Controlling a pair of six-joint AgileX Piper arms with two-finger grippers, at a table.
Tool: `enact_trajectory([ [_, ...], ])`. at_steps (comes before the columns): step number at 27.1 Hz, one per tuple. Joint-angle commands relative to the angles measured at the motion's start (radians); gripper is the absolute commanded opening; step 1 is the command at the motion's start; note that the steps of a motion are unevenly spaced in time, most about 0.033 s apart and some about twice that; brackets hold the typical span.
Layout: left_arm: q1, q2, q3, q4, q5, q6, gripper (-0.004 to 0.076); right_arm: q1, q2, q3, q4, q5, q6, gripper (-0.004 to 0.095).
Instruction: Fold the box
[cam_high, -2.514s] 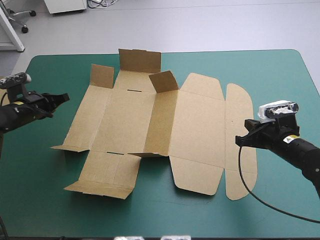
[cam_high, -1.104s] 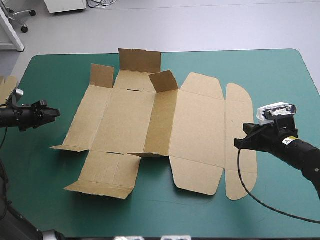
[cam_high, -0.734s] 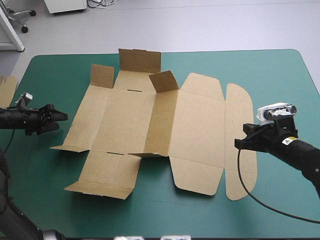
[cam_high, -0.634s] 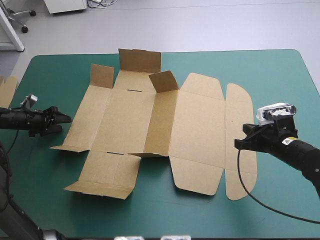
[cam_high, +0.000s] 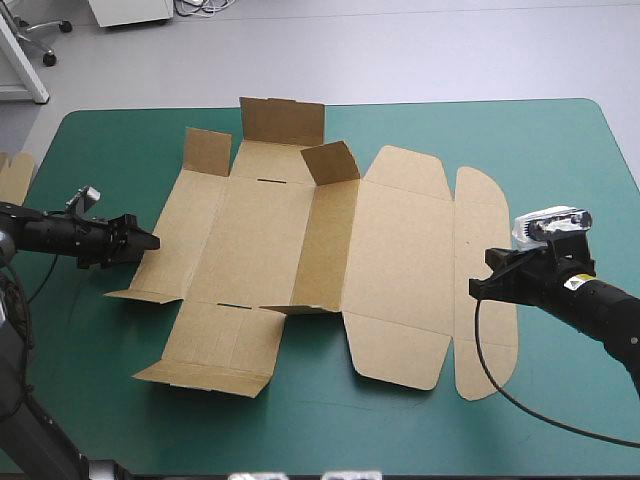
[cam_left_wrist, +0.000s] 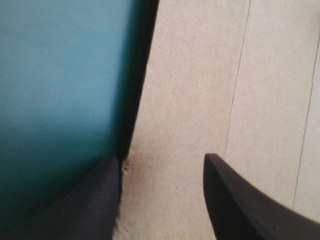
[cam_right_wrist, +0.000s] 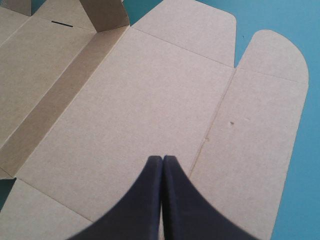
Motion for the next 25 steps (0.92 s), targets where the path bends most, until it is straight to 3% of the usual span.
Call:
enact_trajectory([
  [1, -0.037, -0.038, -0.021, -0.031, 0.102, 0.004, 0.0380, -0.008, -0.012, -0.034, 0.016, -0.042, 0.000, -0.0014],
  [11, -0.074, -0.051, -0.019, -0.080, 0.104, -0.043, 0.0353, -0.008, -0.012, -0.034, 0.013, -0.057, 0.000, -0.0014],
  [25, -0.188, -0.165, -0.019, -0.089, 0.102, -0.057, 0.0022, -0.008, -0.012, -0.034, 0.009, -0.068, 0.002, -0.0014],
])
